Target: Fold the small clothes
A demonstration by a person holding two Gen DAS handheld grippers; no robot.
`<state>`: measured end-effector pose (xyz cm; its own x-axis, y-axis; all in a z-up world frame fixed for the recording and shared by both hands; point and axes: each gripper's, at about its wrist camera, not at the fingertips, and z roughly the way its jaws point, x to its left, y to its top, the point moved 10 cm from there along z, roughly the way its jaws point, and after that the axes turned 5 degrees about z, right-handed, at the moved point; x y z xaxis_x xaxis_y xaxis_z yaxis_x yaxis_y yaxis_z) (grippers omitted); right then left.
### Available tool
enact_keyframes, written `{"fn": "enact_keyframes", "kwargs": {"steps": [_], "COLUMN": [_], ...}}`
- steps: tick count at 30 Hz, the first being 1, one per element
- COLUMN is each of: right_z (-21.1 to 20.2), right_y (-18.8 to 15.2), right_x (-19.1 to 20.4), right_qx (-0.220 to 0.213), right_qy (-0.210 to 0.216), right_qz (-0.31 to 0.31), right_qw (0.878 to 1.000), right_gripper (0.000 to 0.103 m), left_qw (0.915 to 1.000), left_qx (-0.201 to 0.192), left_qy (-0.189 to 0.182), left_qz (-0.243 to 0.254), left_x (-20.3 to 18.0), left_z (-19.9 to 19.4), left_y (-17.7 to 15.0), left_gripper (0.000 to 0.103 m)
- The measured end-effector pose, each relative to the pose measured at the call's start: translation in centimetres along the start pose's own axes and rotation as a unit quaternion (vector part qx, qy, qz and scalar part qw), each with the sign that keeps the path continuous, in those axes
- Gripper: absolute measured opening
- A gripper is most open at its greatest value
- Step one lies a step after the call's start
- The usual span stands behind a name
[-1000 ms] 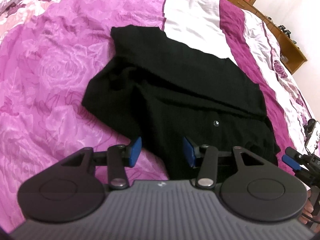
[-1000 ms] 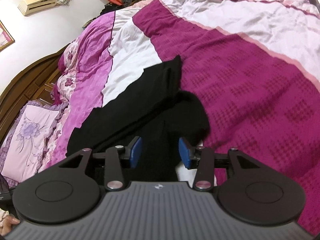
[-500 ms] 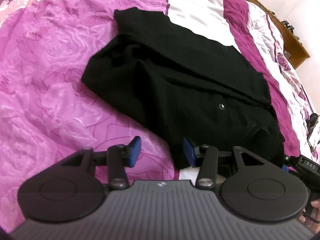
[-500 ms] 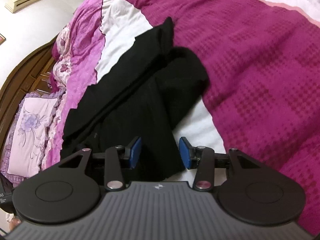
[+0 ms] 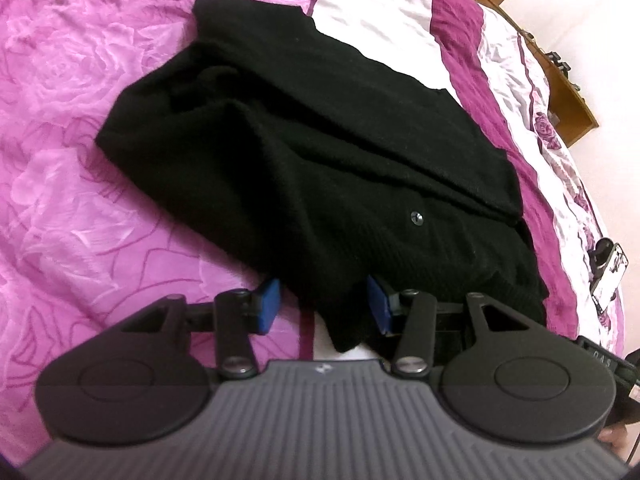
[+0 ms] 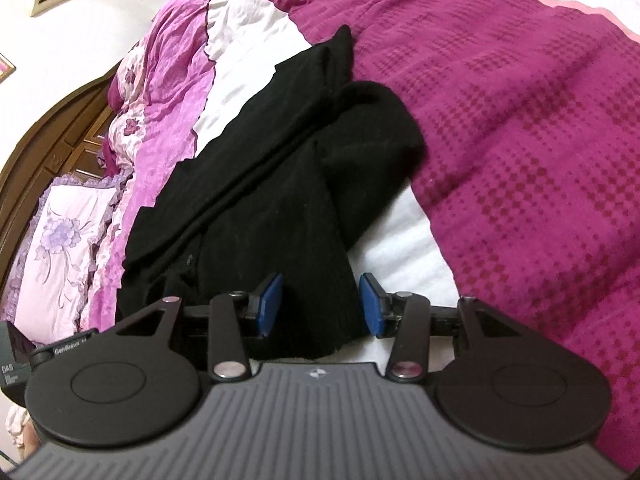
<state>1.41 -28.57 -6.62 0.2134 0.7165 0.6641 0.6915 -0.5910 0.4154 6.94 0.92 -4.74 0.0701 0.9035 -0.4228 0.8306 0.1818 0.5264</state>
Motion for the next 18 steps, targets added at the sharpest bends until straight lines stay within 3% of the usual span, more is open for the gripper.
{"fn": "enact_keyframes", "kwargs": {"steps": [4, 5, 6, 7, 9, 11, 18], "right_z": [0.1, 0.0, 0.0, 0.0, -0.1, -0.2, -1.9], "right_y": [-0.2, -0.2, -0.3, -0.4, -0.6, -0.8, -0.3], "right_x": [0.1, 0.2, 0.2, 0.2, 0.3, 0.4, 1.9], "right_qx": [-0.001, 0.0, 0.0, 0.001, 0.008, 0.01, -0.002], "right_qy": [0.0, -0.001, -0.002, -0.004, -0.006, -0.001, 0.051], "right_qz": [-0.011, -0.013, -0.015, -0.018, -0.018, -0.015, 0.001], "right_qw": [1.0, 1.0, 1.0, 1.0, 1.0, 1.0, 0.999], "right_gripper": [0.05, 0.049, 0.042, 0.036, 0.017, 0.011, 0.009], "left_qw": [0.9999, 0.9998, 0.9997, 0.9997, 0.9995, 0.9991, 0.9979], "left_qx": [-0.005, -0.008, -0.009, -0.007, -0.012, -0.02, -0.04], "left_qy": [0.003, 0.003, 0.0, -0.003, -0.004, -0.004, -0.017], "left_qz": [0.015, 0.019, 0.023, 0.025, 0.029, 0.038, 0.047], "left_x": [-0.4, -0.5, -0.6, -0.7, -0.9, -1.2, -1.9], "left_z": [-0.2, -0.4, -0.6, -0.7, -1.2, -1.8, -3.1], "left_y": [-0.1, -0.3, -0.3, -0.5, -0.5, -0.4, 0.5], "left_gripper": [0.047, 0.038, 0.022, 0.018, 0.017, 0.016, 0.013]}}
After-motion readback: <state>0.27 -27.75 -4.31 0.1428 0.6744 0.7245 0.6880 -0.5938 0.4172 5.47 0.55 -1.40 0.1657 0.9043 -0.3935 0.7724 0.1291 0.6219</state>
